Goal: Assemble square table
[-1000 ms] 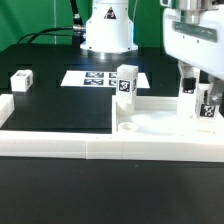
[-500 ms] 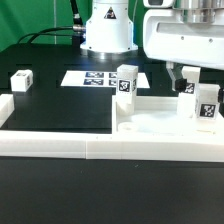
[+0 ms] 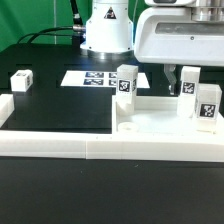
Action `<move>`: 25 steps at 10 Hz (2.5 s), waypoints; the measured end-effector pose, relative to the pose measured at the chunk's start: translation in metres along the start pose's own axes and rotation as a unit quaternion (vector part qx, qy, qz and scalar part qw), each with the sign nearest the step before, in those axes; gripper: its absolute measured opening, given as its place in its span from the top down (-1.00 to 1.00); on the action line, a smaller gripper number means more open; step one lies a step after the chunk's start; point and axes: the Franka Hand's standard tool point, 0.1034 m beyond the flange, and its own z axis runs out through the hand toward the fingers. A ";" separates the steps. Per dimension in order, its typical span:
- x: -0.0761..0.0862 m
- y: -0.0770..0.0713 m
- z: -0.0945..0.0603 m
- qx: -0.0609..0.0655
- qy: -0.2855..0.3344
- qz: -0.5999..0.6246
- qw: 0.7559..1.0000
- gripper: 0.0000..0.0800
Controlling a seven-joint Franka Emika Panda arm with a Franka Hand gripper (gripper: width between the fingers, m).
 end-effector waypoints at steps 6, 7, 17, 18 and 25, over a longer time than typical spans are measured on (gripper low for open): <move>0.001 0.002 0.000 -0.001 0.000 0.074 0.997 0.28; 0.001 0.002 0.000 -0.001 0.000 0.118 0.993 0.28; -0.004 0.003 0.002 0.017 -0.016 0.689 0.725 0.27; -0.004 0.003 0.002 0.016 -0.016 0.696 0.718 0.23; -0.004 0.004 0.007 0.039 0.000 0.447 0.894 -0.62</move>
Offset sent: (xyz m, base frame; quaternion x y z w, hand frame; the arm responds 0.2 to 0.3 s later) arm 0.0000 0.0000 0.0000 0.0000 0.0000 0.0000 1.0000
